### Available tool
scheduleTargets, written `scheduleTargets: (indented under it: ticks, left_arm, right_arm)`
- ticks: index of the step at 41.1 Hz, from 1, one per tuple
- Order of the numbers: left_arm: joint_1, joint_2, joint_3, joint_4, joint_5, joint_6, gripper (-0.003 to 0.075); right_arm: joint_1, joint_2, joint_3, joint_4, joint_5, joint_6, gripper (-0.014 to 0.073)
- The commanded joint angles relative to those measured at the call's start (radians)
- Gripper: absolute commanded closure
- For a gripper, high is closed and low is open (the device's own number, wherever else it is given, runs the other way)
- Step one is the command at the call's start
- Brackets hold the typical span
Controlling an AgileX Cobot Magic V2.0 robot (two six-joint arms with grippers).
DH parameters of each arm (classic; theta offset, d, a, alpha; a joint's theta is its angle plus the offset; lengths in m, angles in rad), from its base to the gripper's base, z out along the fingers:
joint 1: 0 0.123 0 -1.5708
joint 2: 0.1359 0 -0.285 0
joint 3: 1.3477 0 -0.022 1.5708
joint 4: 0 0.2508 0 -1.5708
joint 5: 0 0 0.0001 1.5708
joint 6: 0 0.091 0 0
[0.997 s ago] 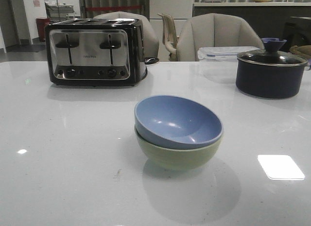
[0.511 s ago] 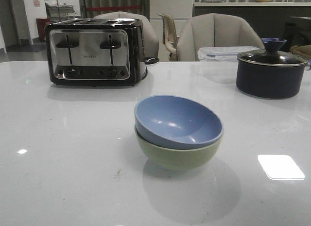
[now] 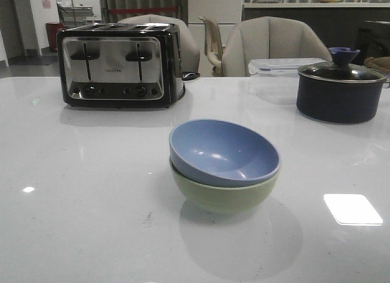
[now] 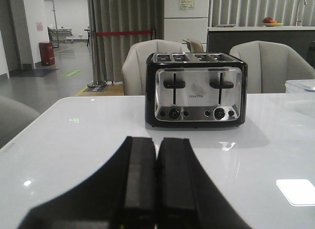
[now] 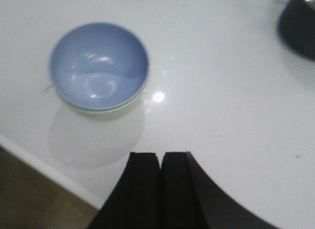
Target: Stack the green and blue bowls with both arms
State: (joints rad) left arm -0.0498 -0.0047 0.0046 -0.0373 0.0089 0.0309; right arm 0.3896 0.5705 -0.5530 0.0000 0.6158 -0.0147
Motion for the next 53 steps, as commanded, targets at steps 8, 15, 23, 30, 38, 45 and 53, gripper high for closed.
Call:
scheduleTargets:
  ticks: [8, 15, 23, 30, 38, 45, 53]
  left_arm:
    - [0.002, -0.02, 0.021, -0.009, -0.09, -0.005, 0.0619]
    - [0.002, -0.02, 0.021, -0.009, -0.09, -0.005, 0.062]
    - [0.002, -0.02, 0.021, -0.009, -0.09, -0.005, 0.0619]
    - [0.002, -0.02, 0.021, -0.009, -0.09, -0.005, 0.0619]
    - [0.002, -0.02, 0.021, -0.009, -0.09, -0.005, 0.0619]
    - [0.002, -0.02, 0.021, -0.009, -0.09, -0.005, 0.0619]
    - [0.002, -0.02, 0.021, -0.009, -0.09, -0.005, 0.062]
  right_arm:
    - [-0.267, -0.355, 0.279, -0.032, -0.347, -0.009, 0.0559]
    - [-0.337, -0.537, 0.462, -0.031, -0.455, -0.009, 0.0559]
    - [-0.338, -0.601, 0.582, -0.018, -0.596, -0.008, 0.0559]
    - [-0.338, -0.602, 0.58, 0.022, -0.628, -0.008, 0.0559]
    - [-0.338, -0.602, 0.58, 0.024, -0.652, -0.008, 0.0559]
    - [-0.338, -0.602, 0.58, 0.024, -0.652, -0.008, 0.0559]
    - [-0.338, -0.602, 0.58, 0.024, -0.652, -0.008, 0.0559]
